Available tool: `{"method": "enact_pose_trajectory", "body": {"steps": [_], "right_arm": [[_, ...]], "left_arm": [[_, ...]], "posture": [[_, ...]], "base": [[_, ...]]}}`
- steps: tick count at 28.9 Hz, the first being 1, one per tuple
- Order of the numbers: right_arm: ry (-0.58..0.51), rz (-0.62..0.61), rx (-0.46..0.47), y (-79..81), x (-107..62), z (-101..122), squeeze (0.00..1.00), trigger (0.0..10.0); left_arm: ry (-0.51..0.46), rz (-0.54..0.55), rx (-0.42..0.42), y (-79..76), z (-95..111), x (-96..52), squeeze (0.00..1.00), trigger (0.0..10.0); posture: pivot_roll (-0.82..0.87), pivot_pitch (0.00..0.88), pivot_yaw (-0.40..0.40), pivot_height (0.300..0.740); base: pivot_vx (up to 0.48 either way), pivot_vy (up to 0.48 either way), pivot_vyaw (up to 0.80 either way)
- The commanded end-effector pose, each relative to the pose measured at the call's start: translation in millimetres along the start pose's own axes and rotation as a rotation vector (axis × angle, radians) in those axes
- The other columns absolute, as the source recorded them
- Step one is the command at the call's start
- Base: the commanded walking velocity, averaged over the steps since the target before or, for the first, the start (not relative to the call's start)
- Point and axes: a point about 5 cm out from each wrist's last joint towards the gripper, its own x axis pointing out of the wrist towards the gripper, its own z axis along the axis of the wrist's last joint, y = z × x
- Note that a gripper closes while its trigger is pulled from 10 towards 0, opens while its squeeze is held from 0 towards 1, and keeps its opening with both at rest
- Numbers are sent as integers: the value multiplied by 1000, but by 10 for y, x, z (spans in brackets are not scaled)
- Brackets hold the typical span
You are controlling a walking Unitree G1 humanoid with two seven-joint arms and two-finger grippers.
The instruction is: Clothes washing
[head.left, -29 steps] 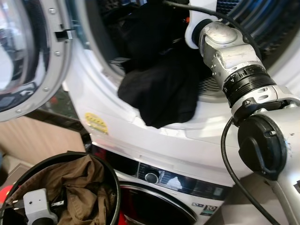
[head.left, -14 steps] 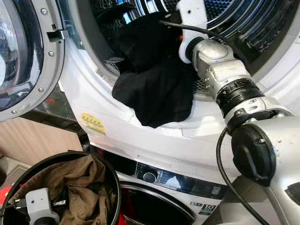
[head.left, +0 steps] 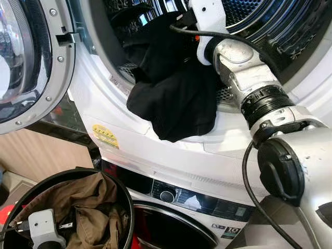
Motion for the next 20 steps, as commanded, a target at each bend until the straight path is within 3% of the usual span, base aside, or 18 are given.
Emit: {"method": "enact_pose_trajectory", "body": {"steps": [1, 3, 7, 9, 11, 15, 20], "right_arm": [[-76, -24, -176, -49, 6, 218, 0, 10000], [-101, -32, -302, -44, 10, 304, 0, 10000], [-144, -50, -417, -48, 11, 430, 0, 10000], [-150, -95, -558, -70, 8, 464, 0, 10000], [-164, -159, -761, -98, 1, 509, 0, 10000], [-169, -198, -869, -114, -2, 523, 0, 10000], [-146, -157, -831, -101, -1, 454, 0, 10000]], "left_arm": [[68, -14, -1, -36, -122, -57, 0, 10000], [68, -17, -1, -41, -121, -54, 0, 10000], [66, -18, -3, -49, -119, -54, 0, 10000], [67, -17, -4, -50, -122, -57, 0, 10000], [69, -16, -5, -52, -133, -70, 0, 10000], [72, -15, -5, -48, -140, -79, 0, 10000], [72, -16, -6, -50, -142, -81, 0, 10000]], "posture": [[25, 30, -13, 740], [26, 30, -15, 740], [30, 34, -19, 740], [29, 37, -21, 740], [30, 38, -23, 740], [30, 39, -21, 740], [33, 42, -23, 740]], "base": [[0, 0, 0], [0, 0, 0], [0, 0, 0], [0, 0, 0], [0, 0, 0], [0, 0, 0], [0, 0, 0]]}}
